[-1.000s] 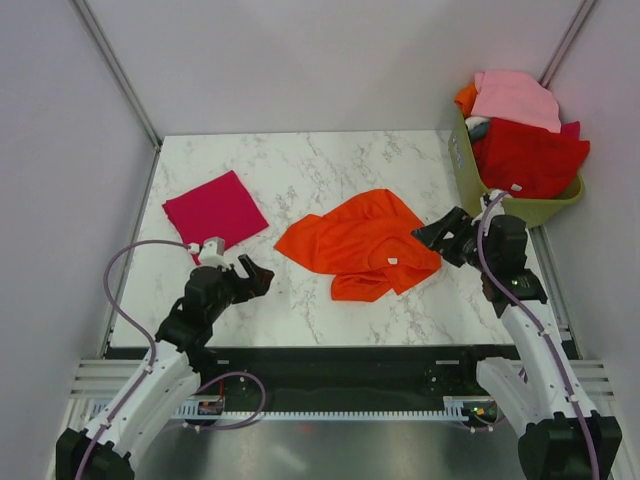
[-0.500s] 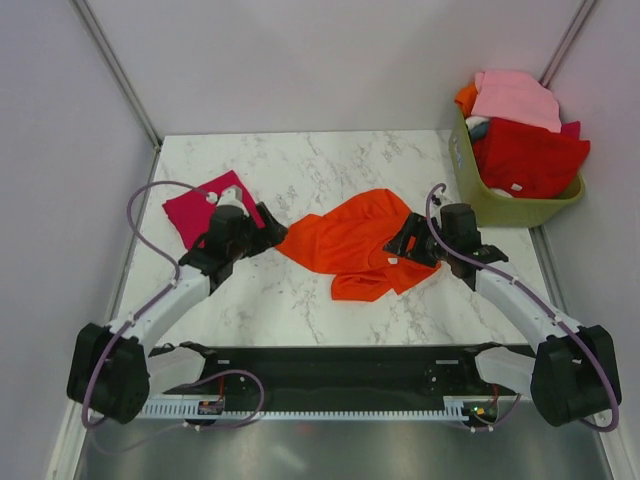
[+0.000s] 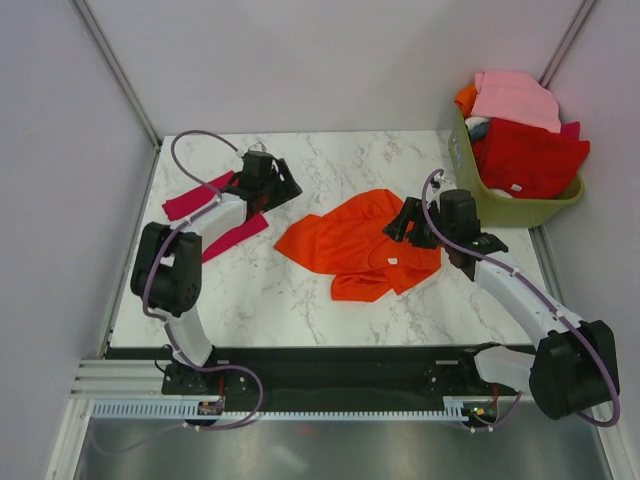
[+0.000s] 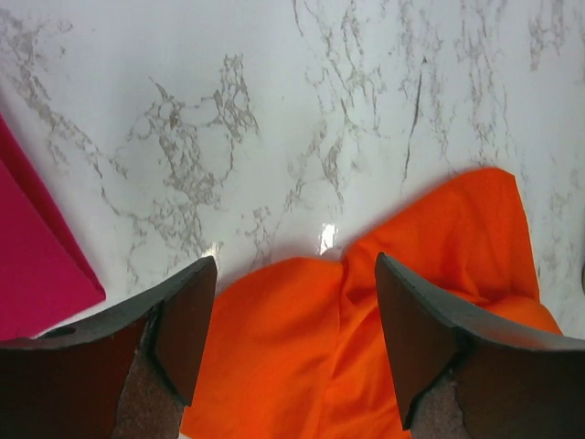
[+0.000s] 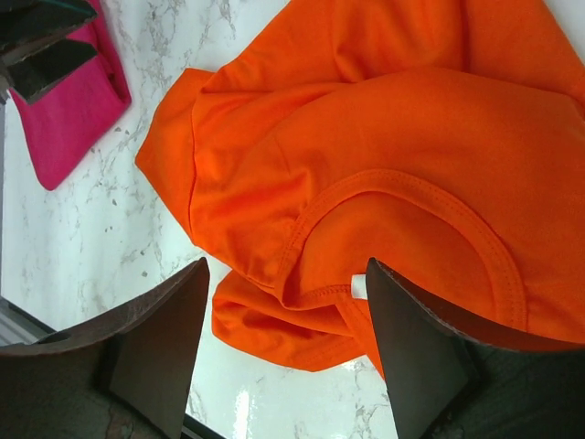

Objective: Fold and stack the t-shirts
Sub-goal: Move the tshirt to the center of the board, then flatten the tshirt out

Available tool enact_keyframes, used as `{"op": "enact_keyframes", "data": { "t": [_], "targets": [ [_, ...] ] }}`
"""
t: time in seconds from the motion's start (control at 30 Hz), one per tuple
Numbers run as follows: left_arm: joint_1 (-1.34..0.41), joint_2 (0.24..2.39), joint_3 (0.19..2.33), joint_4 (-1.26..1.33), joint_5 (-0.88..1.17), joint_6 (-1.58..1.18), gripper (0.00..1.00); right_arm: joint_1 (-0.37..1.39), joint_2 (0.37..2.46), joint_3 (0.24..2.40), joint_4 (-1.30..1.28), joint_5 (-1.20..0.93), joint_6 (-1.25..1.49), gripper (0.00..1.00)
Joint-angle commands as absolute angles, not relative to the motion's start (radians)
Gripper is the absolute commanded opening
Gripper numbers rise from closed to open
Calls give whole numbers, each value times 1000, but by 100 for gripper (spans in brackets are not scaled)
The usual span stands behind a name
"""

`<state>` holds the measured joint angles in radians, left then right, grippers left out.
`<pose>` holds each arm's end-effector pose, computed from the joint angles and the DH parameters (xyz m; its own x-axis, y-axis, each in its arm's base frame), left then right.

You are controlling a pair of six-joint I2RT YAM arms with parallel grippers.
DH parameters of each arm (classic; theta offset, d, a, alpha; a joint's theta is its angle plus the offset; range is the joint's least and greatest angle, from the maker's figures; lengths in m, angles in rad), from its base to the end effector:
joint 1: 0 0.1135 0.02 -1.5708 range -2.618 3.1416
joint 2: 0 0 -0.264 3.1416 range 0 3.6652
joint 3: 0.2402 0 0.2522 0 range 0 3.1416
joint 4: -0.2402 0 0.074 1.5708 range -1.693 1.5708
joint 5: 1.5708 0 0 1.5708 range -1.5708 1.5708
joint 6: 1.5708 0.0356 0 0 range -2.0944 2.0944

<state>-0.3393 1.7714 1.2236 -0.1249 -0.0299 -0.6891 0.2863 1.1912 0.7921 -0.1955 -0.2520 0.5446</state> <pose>0.3763 -0.1317 0.2276 -0.6510 -0.4442 -0.6155 -0.1338 0.8654 -0.4829 0.2479 0.0822 0.2580 -0.7040 0.3158 -0.6362 -0.1250 0.8267 0.5486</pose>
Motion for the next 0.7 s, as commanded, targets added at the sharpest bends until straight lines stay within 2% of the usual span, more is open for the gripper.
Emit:
{"op": "enact_keyframes", "data": {
  "t": [0.0,0.47,0.67],
  "targets": [
    [-310,1857,1321,-169,-17,-713,77,290,1197,831,-193,-213,488,77],
    [-198,2006,1351,-205,-12,-799,77,290,1224,799,-186,-225,468,79],
    [-137,1927,1263,-224,-44,-834,77,290,1210,782,-181,-225,471,79]
  ]
}}
